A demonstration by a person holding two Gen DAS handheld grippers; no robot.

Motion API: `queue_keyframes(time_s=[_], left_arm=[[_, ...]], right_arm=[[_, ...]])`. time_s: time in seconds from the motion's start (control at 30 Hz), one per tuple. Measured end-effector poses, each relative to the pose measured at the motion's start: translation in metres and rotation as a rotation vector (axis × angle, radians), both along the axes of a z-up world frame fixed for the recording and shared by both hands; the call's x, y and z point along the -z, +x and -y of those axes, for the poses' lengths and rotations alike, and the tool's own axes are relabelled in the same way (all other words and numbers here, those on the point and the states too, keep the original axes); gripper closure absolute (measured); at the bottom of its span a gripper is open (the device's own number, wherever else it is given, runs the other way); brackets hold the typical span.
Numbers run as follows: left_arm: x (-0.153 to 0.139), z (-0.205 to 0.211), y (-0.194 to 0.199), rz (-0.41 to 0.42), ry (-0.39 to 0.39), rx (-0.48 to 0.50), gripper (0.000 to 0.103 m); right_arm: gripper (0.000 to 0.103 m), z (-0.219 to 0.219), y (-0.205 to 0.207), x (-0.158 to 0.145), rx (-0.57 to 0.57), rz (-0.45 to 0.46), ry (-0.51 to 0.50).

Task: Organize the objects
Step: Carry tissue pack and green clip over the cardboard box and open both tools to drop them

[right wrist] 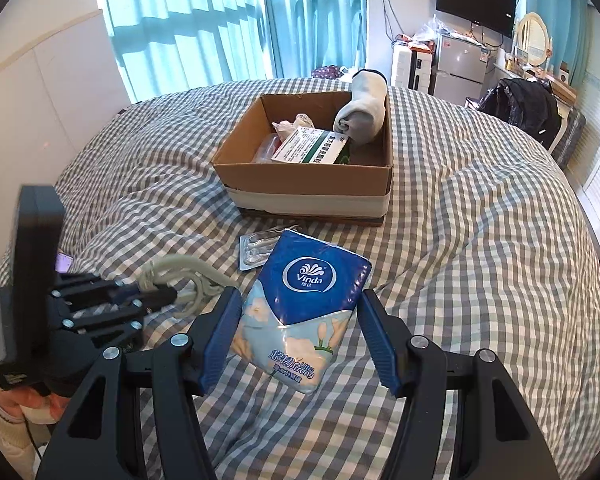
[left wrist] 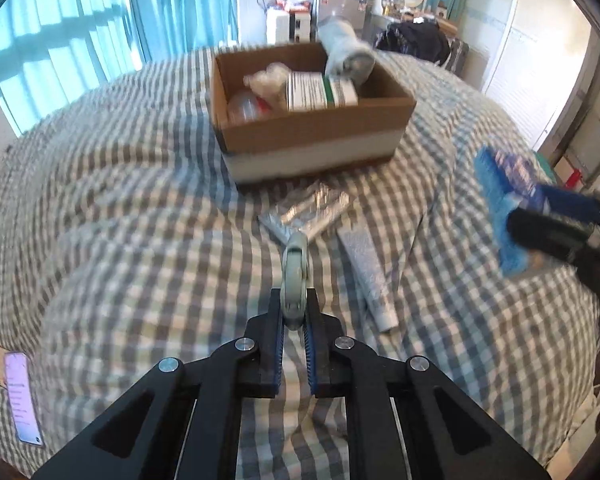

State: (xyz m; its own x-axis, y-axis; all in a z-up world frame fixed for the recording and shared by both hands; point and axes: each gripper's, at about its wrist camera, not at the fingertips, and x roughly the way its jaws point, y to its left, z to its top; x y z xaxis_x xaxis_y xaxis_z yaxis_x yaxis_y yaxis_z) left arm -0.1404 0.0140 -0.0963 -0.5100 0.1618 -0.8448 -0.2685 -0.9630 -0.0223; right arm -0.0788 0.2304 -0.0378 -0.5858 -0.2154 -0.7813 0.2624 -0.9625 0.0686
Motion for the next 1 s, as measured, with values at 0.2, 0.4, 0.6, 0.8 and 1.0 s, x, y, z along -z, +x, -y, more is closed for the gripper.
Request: queue_keyframes(time_s=[0.2, 0.4, 0.6, 0.8, 1.0], left_arm=[[-0.039, 0.001, -0.007, -0.065, 0.024, -0.02, 0.094], [-0.08, 0.002, -0.019, -0.138, 0.057, -0.026, 0.094], [-0.115, -0.003, -0.047, -0.203, 0.062, -0.023, 0.094], [-0.14, -0.006, -0.087, -0.265, 0.073, -0.021, 0.094], [-0.131, -0.009, -0.134, -0.298, 0.069, -0.011, 0.094]], right_arm=[[0.043, 0.001, 0.004, -0.016, -0.009, -0.032, 0.012], [0.043, 0.004, 0.001, -0.039, -0.021, -0.081, 0.03], [0.043, 0.008, -0.024, -0.067, -0.03, -0.136, 0.041], [0.043, 0.012, -0.069, -0.093, -0.04, -0.18, 0.028], [0.043, 0.022, -0.13, -0.105, -0.044, -0.203, 0.033]])
